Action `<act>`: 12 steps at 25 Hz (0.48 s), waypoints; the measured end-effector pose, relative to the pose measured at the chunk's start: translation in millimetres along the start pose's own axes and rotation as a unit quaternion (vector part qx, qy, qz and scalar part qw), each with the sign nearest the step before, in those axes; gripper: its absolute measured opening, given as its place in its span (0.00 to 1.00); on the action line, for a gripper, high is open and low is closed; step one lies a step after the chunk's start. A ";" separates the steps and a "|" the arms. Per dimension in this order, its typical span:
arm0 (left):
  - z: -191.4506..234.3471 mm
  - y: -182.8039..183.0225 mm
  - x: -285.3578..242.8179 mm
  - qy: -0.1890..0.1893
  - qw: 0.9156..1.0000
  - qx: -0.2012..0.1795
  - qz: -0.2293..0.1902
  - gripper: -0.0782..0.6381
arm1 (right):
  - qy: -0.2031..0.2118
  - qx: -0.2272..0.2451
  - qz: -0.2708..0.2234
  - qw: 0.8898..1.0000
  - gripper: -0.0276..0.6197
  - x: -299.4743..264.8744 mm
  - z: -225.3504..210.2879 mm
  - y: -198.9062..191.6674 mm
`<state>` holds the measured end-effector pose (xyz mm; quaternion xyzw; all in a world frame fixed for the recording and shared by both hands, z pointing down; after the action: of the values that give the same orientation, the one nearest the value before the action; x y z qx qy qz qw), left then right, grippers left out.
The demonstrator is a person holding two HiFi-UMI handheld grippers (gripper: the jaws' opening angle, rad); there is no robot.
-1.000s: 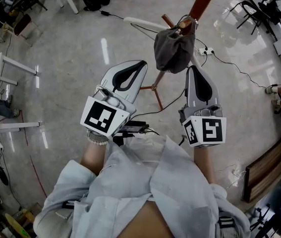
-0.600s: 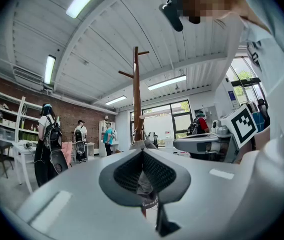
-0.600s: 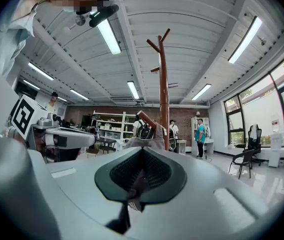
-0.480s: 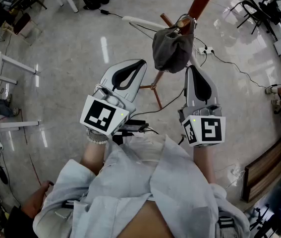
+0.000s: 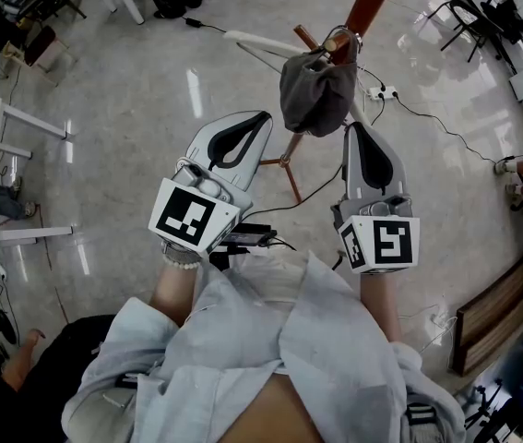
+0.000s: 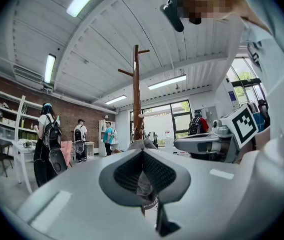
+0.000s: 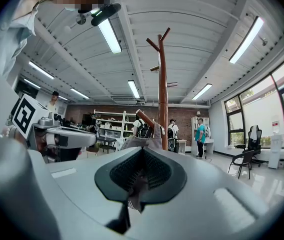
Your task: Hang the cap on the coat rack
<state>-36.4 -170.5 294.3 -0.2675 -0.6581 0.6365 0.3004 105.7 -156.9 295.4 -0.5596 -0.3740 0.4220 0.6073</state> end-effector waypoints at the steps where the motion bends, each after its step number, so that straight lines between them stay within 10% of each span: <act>1: 0.0 0.6 -0.9 0.000 1.000 0.000 -0.001 0.12 | 0.000 0.000 0.000 1.000 0.05 -0.3 -0.9 0.1; 12: 3.1 3.0 0.3 0.009 1.000 0.002 -0.002 0.12 | 0.000 0.001 0.005 1.000 0.05 0.0 -1.6 0.4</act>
<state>-38.9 -172.3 291.3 -0.2710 -0.6549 0.6345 0.3082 107.2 -157.5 294.8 -0.5608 -0.3704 0.4253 0.6062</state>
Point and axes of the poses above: the fingertips, and each gripper's own axes: x backward along the fingers, z to its left, y out of its top, the point moved 2 cm from there along x, backward along the fingers, and after that the axes turned 1 degree about x, right-handed, at the moved point
